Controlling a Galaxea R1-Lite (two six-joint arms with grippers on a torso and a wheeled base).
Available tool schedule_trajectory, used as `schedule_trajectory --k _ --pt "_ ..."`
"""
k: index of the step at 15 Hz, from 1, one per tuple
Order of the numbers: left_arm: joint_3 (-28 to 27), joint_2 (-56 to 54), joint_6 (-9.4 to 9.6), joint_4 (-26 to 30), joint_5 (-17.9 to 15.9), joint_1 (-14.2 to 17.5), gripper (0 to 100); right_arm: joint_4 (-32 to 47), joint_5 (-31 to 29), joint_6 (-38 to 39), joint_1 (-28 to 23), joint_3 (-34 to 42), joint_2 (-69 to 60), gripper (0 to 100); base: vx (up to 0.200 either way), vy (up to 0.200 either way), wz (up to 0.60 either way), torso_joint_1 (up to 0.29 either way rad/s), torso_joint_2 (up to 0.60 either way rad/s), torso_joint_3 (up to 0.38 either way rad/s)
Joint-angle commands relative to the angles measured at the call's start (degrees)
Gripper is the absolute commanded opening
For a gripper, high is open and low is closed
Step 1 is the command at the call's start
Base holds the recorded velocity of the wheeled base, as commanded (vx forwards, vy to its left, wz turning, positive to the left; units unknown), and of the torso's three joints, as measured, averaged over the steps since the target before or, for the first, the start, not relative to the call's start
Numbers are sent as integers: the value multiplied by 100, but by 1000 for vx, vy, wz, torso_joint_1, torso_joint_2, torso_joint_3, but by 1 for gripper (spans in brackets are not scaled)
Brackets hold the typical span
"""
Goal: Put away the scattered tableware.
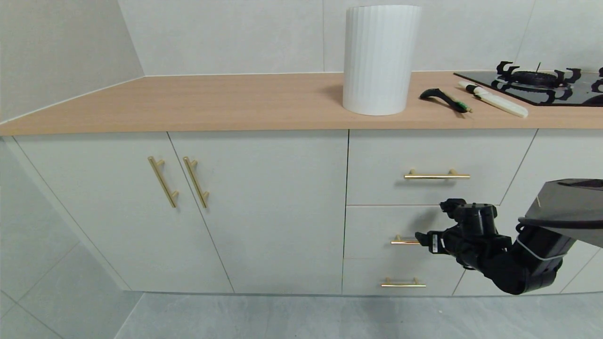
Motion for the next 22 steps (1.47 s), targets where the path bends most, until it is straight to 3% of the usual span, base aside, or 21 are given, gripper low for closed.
schedule_trajectory --k 1,12,22 --pt "0 2 0 -2 4 0 100 -77 -21 -1 2 -67 227 100 0 0 0 0 0 0" --pt "0 2 0 -2 4 0 100 -385 -153 184 -192 -506 825 100 0 0 0 0 0 0" --pt "0 2 0 -2 4 0 100 -305 -153 122 -192 -383 851 100 0 0 0 0 0 0"
